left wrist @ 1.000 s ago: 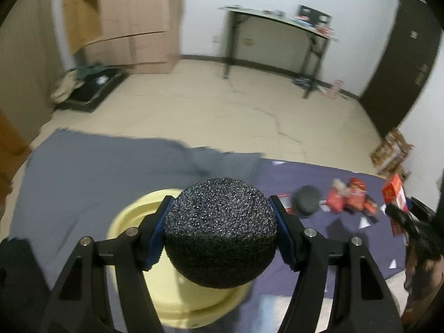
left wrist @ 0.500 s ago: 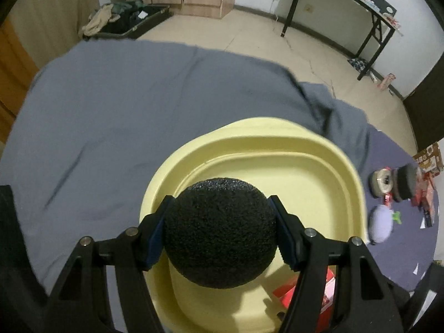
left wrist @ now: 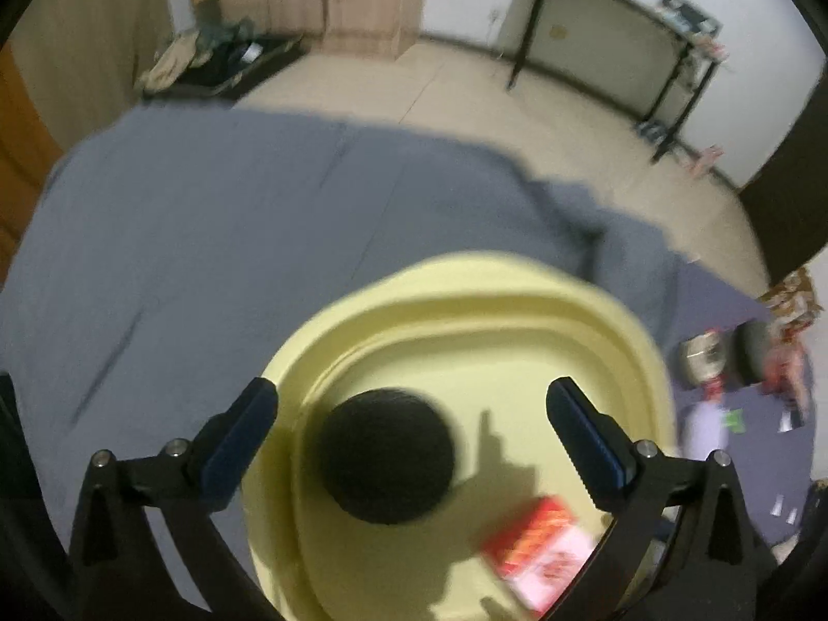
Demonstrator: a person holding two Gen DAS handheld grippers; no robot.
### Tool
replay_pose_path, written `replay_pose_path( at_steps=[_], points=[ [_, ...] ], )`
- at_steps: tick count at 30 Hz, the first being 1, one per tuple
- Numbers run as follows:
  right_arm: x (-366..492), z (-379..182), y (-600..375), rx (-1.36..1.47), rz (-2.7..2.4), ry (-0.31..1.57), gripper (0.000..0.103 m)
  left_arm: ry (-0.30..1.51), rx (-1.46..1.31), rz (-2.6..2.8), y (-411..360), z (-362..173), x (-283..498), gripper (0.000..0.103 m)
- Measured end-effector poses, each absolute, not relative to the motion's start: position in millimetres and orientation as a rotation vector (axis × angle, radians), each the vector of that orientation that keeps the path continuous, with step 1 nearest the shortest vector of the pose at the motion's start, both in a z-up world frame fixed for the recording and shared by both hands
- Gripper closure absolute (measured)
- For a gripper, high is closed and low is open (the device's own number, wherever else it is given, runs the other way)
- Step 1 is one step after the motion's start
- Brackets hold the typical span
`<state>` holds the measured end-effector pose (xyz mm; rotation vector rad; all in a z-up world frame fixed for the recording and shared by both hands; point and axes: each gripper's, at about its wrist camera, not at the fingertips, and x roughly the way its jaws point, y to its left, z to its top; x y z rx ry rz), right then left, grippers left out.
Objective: Organize rigid objects
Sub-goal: 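Carry both items to the yellow tray and release them inside, then grasp the grey round toy with the left tool while the right grasps a dark red pack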
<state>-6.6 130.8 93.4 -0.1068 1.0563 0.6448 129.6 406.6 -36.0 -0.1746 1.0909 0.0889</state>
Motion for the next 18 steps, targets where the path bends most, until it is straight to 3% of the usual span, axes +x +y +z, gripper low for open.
replay_pose_path(
  at_steps=[4, 9, 15, 18],
  points=[
    [-15.4, 153.6, 69.3, -0.052, 0.635, 1.000, 0.000, 1.050, -0.152, -0.032, 357.0, 12.7, 126.4, 0.000],
    [-22.7, 205.3, -96.0, 0.005, 0.425, 0.873, 0.000, 1.060, -0.137, -0.201, 255.6, 33.2, 125.3, 0.000],
    [-14.0, 132.8, -253.9, -0.174, 0.228, 0.950, 0.000, 1.188, -0.088, -0.236, 171.4, -10.6, 128.1, 0.000],
    [-5.3, 95.1, -288.3, -0.171, 0.205, 0.987, 0.000, 1.213, 0.001, -0.242, 146.8, -41.3, 130.1, 0.000]
  ],
)
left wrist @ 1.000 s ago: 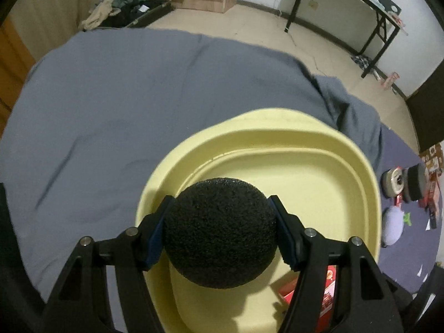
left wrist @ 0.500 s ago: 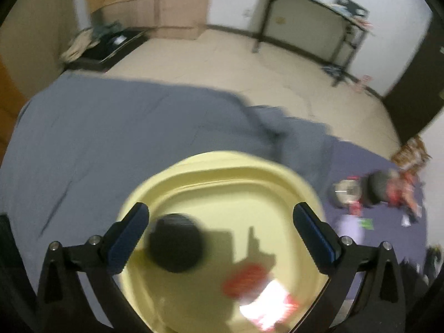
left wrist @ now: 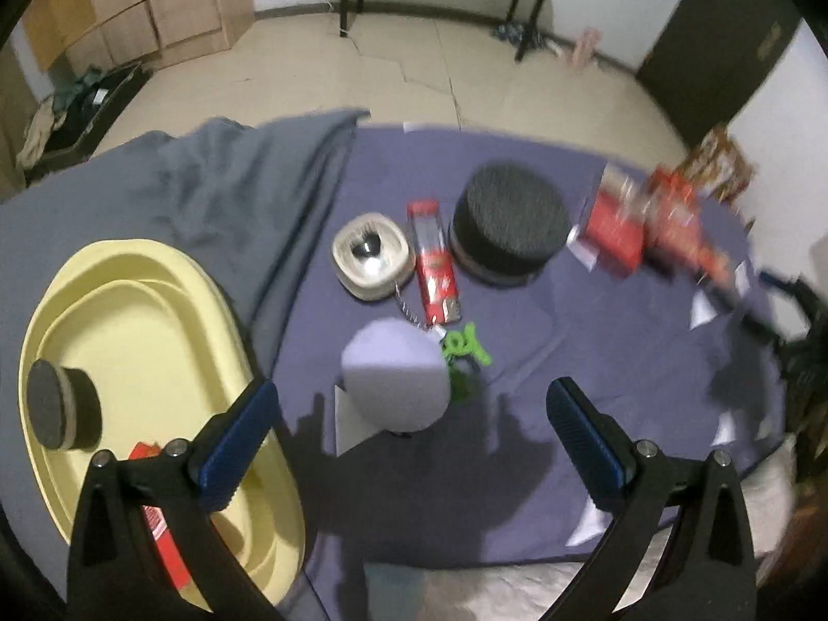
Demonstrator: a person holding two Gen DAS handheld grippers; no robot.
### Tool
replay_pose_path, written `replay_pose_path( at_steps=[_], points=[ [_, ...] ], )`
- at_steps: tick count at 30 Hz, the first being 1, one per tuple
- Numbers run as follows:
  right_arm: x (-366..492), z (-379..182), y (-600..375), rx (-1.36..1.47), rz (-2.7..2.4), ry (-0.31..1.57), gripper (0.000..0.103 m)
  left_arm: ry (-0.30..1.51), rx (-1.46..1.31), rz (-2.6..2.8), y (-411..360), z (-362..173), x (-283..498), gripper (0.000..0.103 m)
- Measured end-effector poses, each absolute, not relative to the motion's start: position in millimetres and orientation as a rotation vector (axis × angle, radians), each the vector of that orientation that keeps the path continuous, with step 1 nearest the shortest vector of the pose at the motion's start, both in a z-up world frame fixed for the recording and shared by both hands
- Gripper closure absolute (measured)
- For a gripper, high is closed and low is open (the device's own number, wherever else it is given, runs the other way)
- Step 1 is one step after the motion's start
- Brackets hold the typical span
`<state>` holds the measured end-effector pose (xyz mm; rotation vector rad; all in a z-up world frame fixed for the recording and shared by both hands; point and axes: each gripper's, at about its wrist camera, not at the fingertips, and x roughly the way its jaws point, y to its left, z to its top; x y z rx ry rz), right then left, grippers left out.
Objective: Organize rigid objects
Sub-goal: 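Grasp the grey round toy with the left tool while the right grasps a dark red pack, then lower both held items into the yellow tray and open both tools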
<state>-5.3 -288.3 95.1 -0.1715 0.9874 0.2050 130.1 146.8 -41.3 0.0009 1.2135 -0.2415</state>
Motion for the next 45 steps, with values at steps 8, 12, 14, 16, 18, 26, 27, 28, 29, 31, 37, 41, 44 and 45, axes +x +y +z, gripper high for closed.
replay_pose_path(
  at_steps=[8, 12, 14, 16, 18, 26, 27, 28, 29, 31, 37, 41, 44, 45],
  points=[
    [15.6, 37.2, -315.8, -0.121, 0.256, 0.953, 0.000, 1.246, 0.213, -0.175, 129.6, -92.5, 140.4, 0.000],
    [14.0, 53.2, -333.9, -0.107, 0.305, 0.879, 0.000, 1.231, 0.239, -0.192, 120.3, -99.3, 144.5, 0.018],
    [17.1, 48.1, -325.3, -0.139, 0.295, 0.874, 0.002, 1.246, 0.214, -0.199, 118.9, -103.4, 148.0, 0.035],
    [14.4, 44.2, -326.7, -0.197, 0.263, 0.866, 0.026, 1.267, 0.160, -0.201, 122.1, -104.9, 148.9, 0.045],
    [18.6, 39.0, -312.6, -0.214, 0.252, 0.853, 0.033, 1.259, 0.154, -0.191, 122.5, -103.5, 145.5, 0.049],
    [-18.1, 73.1, -321.1, -0.108, 0.203, 0.852, 0.042, 1.217, 0.070, -0.189, 152.2, -58.4, 101.6, 0.049],
    [-27.0, 85.0, -322.5, -0.097, 0.199, 0.839, 0.042, 1.206, 0.050, -0.193, 159.7, -48.0, 94.1, 0.049],
    [-38.3, 98.5, -327.2, -0.089, 0.195, 0.825, 0.042, 1.193, 0.034, -0.193, 165.9, -39.2, 88.8, 0.049],
    [-49.4, 113.1, -327.7, -0.081, 0.195, 0.807, 0.043, 1.179, 0.025, -0.190, 172.8, -29.9, 82.8, 0.049],
    [-65.1, 138.3, -317.5, -0.077, 0.212, 0.777, 0.043, 1.147, 0.009, -0.178, 189.3, -7.2, 69.0, 0.049],
    [-95.0, 201.1, -209.6, -0.194, 0.353, 0.703, 0.043, 1.066, -0.072, -0.093, 258.9, 50.4, 46.9, 0.049],
    [-87.3, 215.1, -117.2, -0.157, 0.494, 0.711, 0.044, 1.044, -0.086, -0.024, 311.9, 64.1, 41.7, 0.049],
    [-72.9, 204.4, -52.0, -0.152, 0.598, 0.748, 0.044, 1.086, -0.076, 0.006, 342.3, 48.1, 36.2, 0.049],
    [-66.2, 195.1, -24.2, -0.168, 0.638, 0.769, 0.044, 1.103, -0.072, 0.016, 350.3, 38.8, 36.0, 0.049]
  ],
)
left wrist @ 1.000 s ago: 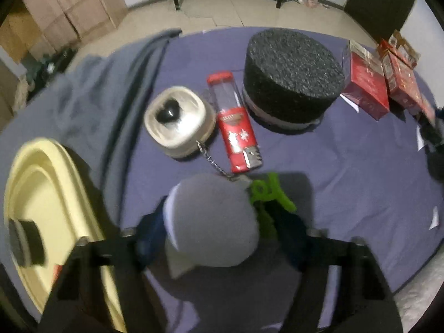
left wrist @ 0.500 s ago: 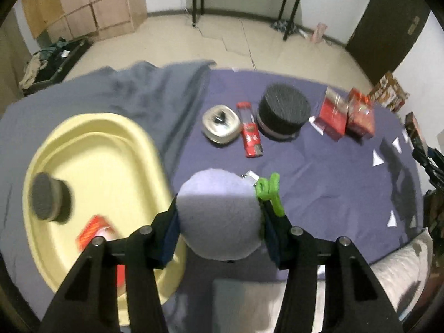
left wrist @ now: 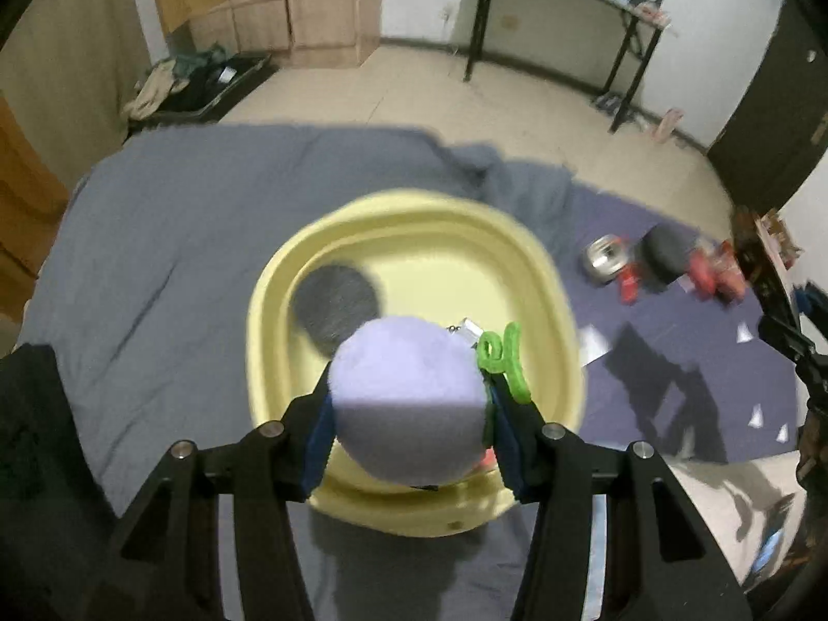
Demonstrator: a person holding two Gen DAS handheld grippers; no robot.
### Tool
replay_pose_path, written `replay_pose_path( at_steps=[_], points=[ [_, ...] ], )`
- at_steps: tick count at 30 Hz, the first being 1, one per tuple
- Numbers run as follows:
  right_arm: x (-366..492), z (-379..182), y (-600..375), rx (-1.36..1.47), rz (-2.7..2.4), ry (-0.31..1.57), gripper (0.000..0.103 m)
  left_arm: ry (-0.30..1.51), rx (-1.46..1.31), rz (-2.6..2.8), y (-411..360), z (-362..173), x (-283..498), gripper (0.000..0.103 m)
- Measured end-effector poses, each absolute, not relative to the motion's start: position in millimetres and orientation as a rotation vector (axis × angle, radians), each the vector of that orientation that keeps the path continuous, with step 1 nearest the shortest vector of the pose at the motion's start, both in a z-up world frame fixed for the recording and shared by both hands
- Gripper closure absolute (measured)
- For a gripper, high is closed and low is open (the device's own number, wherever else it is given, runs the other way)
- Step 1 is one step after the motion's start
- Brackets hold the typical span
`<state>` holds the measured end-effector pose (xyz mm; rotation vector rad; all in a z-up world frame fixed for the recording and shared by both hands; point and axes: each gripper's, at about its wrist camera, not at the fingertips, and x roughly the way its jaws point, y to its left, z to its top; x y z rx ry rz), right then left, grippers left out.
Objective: Organize rigid objects
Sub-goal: 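Lower both held items into the yellow tray and open both tools, then grasp the black foam lid with the left tool while the right grasps a red pack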
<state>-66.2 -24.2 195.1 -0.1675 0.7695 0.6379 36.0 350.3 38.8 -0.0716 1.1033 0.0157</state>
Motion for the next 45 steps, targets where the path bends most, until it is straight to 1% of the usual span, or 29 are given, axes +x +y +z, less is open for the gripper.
replay_pose_path(
  at_steps=[4, 6, 9, 13, 15, 16, 17, 18, 19, 20, 21, 24, 26, 31, 34, 36, 40, 42, 45],
  points=[
    [-30.1, 151.9, 55.1, -0.242, 0.724, 0.880, 0.044, 1.207, -0.107, 0.046, 370.4, -16.7, 42.0, 0.049],
    [-7.4, 119.0, 98.5, -0.276, 0.738, 0.965, 0.044, 1.255, -0.104, 0.067, 377.2, -42.9, 46.2, 0.049],
    [17.0, 88.6, 142.1, -0.335, 0.729, 1.013, 0.044, 1.272, -0.116, 0.067, 382.6, -62.6, 53.3, 0.049],
    [39.0, 68.8, 167.9, -0.383, 0.701, 1.037, 0.044, 1.300, -0.109, 0.084, 390.3, -83.1, 63.4, 0.047],
    [43.7, 61.8, 175.2, -0.382, 0.702, 1.027, 0.043, 1.294, -0.102, 0.078, 388.0, -85.7, 64.2, 0.041],
    [44.0, 62.6, 169.9, -0.365, 0.697, 1.027, 0.041, 1.288, -0.094, 0.067, 385.7, -85.9, 64.4, 0.039],
    [45.3, 63.6, 169.0, -0.338, 0.696, 1.036, 0.039, 1.285, -0.099, 0.054, 385.0, -85.9, 64.2, 0.033],
    [44.3, 67.9, 163.5, -0.305, 0.698, 1.041, 0.034, 1.280, -0.112, 0.044, 385.7, -84.7, 63.3, 0.030],
    [41.0, 74.2, 157.3, -0.261, 0.701, 1.032, 0.025, 1.275, -0.131, 0.037, 385.0, -81.3, 62.2, 0.026],
    [37.8, 81.4, 149.6, -0.225, 0.699, 1.011, 0.017, 1.269, -0.143, 0.027, 385.0, -77.3, 60.3, 0.013],
    [33.7, 91.1, 139.4, -0.198, 0.686, 0.983, 0.006, 1.253, -0.156, 0.012, 385.0, -70.2, 57.3, 0.000],
    [23.4, 122.9, 92.4, -0.102, 0.643, 0.921, 0.001, 1.159, -0.108, 0.030, 377.5, -35.9, 48.9, 0.000],
    [19.5, 141.7, 50.5, -0.052, 0.586, 0.897, 0.000, 1.153, -0.109, -0.005, 365.3, -21.6, 51.1, 0.000],
    [11.8, 167.5, -79.2, -0.029, 0.343, 0.895, 0.000, 1.093, -0.074, -0.121, 290.9, 20.7, 66.9, 0.000],
    [12.4, 160.3, -150.5, 0.025, 0.167, 0.947, 0.000, 1.074, -0.067, -0.187, 236.6, 36.1, 82.0, 0.000],
    [12.6, 149.1, -195.8, 0.102, 0.047, 0.967, 0.000, 1.072, -0.031, -0.211, 191.7, 37.4, 93.5, 0.000],
    [23.8, 121.3, -223.2, 0.157, -0.018, 0.968, 0.000, 1.085, 0.017, -0.210, 128.1, 26.9, 124.3, 0.000],
    [37.7, 97.4, -222.2, 0.163, -0.042, 0.982, 0.000, 1.094, 0.006, -0.205, 99.2, 10.8, 146.7, 0.000],
    [65.0, 75.0, -217.1, 0.226, -0.066, 1.000, 0.000, 1.119, -0.011, -0.162, 81.3, -17.1, 170.4, 0.000]
  ],
)
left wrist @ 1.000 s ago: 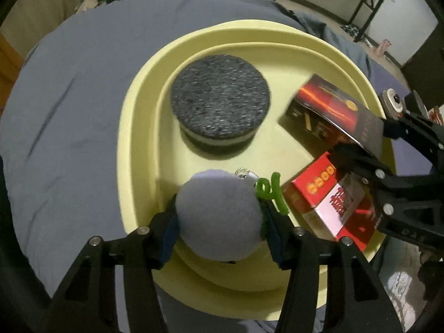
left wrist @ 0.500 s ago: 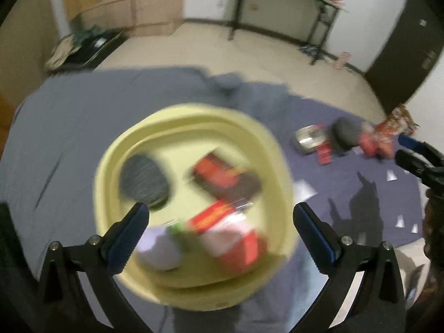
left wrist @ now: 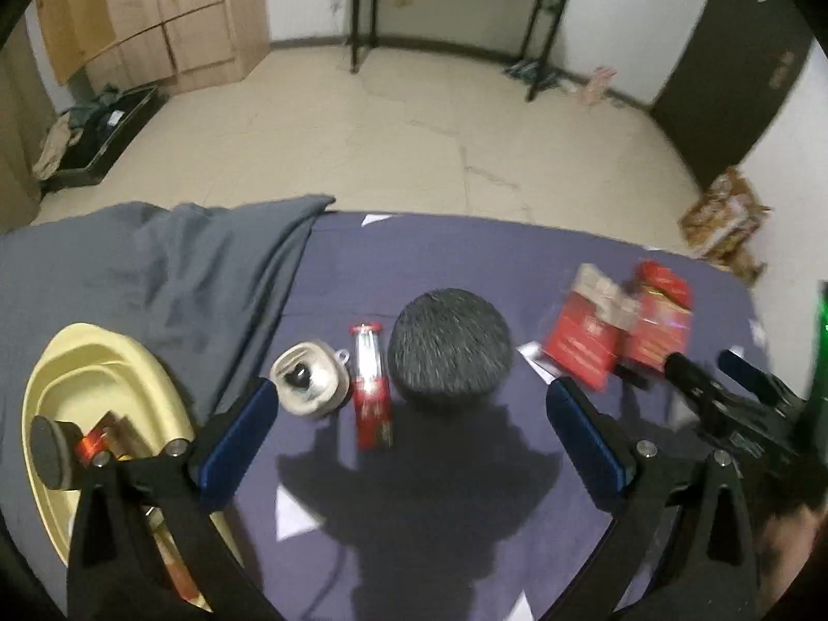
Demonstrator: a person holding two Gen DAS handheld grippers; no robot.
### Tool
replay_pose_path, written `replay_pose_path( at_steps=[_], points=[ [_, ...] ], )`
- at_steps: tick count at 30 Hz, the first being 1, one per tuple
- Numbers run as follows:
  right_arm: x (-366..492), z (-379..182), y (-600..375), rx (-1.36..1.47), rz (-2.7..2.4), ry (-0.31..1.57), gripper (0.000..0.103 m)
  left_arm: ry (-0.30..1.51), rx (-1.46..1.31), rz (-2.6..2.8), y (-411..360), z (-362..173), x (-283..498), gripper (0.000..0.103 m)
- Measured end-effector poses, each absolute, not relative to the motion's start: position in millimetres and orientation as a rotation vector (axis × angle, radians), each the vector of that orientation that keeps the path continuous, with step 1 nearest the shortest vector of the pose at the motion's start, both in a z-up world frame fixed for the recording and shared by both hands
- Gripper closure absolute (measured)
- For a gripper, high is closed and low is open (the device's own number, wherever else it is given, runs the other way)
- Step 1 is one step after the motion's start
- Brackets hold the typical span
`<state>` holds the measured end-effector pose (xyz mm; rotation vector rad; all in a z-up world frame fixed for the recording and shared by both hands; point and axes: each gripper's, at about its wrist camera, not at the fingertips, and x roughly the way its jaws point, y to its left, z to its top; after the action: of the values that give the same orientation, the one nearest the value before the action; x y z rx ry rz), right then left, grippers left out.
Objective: Organize rigid objects
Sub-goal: 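Grasp the black foam lid with the left tool while the right grasps a red pack, then place both held items into the yellow tray and release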
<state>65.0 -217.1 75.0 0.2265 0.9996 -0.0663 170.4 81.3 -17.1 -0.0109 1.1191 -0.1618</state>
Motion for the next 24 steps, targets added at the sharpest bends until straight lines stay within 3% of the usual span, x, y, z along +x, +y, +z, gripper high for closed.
replay_pose_path(
  at_steps=[7, 9, 10, 11, 12, 18, 24],
  points=[
    [108.3, 50.9, -203.4, 0.219, -0.053, 0.981, 0.001, 1.168, 0.046, -0.129, 54.9, -60.3, 203.6, 0.000],
    [113.3, 44.8, -198.8, 0.176, -0.045, 0.984, 0.007, 1.162, 0.044, -0.124, 53.2, -66.1, 207.0, 0.003],
    [111.9, 44.9, -199.5, 0.165, -0.048, 0.978, 0.011, 1.163, 0.040, -0.126, 52.9, -68.7, 207.4, 0.009],
    [110.8, 44.2, -200.8, 0.159, -0.045, 0.970, 0.023, 1.165, 0.039, -0.126, 53.1, -70.9, 207.7, 0.026],
    [110.6, 42.5, -202.9, 0.157, -0.046, 0.969, 0.029, 1.171, 0.034, -0.127, 53.0, -73.1, 208.5, 0.033],
    [92.6, 49.4, -224.0, 0.189, 0.017, 0.924, 0.039, 1.180, -0.043, -0.190, 59.5, -66.1, 204.6, 0.034],
    [50.9, 65.1, -258.4, 0.278, 0.117, 0.848, 0.040, 1.096, -0.107, -0.262, 81.7, -12.9, 175.2, 0.034]
  ],
)
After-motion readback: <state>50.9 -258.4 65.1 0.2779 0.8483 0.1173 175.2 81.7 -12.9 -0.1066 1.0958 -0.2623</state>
